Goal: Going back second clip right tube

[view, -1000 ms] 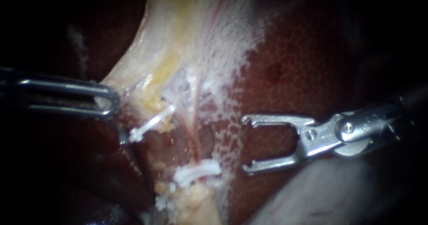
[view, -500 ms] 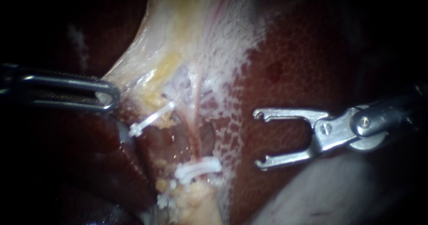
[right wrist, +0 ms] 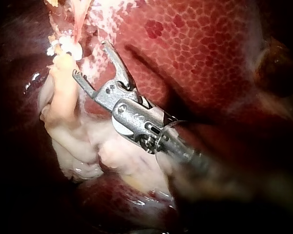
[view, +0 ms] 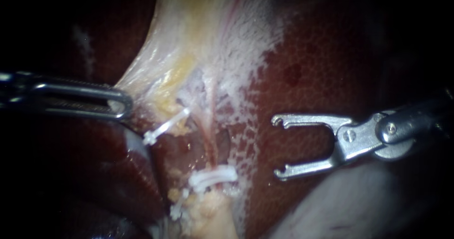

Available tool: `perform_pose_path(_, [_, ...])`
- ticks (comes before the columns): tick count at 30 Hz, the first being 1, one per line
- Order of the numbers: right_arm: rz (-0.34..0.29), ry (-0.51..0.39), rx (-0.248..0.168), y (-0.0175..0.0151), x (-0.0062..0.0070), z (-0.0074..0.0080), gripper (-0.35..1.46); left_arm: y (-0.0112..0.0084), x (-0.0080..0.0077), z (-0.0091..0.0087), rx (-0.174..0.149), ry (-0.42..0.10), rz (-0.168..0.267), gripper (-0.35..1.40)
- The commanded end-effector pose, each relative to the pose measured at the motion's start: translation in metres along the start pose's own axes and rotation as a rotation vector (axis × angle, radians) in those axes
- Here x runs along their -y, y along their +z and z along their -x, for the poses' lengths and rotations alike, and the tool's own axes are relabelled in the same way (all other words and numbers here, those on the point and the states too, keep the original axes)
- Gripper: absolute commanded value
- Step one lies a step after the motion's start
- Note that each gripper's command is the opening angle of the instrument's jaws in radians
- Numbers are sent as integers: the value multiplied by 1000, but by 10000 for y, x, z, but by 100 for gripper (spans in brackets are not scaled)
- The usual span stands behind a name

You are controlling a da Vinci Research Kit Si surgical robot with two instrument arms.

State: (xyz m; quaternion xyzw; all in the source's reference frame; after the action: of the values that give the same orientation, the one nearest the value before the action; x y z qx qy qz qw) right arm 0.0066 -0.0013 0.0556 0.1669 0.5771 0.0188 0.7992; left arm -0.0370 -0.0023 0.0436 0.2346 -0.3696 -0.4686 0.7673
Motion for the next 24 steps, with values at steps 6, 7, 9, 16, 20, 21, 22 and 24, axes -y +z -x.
perform_pose_path(6, [0, 0, 0, 0, 0, 1, 60, 11, -6, -5, -7, -2, -3, -35])
perform_pose_path(7, [0, 0, 0, 0, 0, 1, 60, 12, -7, -5, -10, -1, -1, -35])
perform_pose_path(9, [0, 0, 0, 0, 0, 1, 60, 16, -8, -6, -13, -6, -1, -35])
perform_pose_path(16, [0, 0, 0, 0, 0, 1, 60, 29, -8, -12, -23, -3, -3, -35])
perform_pose_path(20, [1, 0, 0, 0, 0, 1, 60, 36, -8, -15, -29, -1, -4, -35])
perform_pose_path(21, [1, 0, 0, 0, 0, 1, 60, 37, -8, -15, -29, -1, -3, -35])
perform_pose_path(22, [1, 0, 0, 0, 0, 1, 60, 38, -8, -15, -32, 0, -4, -35])
perform_pose_path(24, [1, 0, 0, 0, 0, 1, 60, 41, -9, -16, -33, 0, -5, -35])
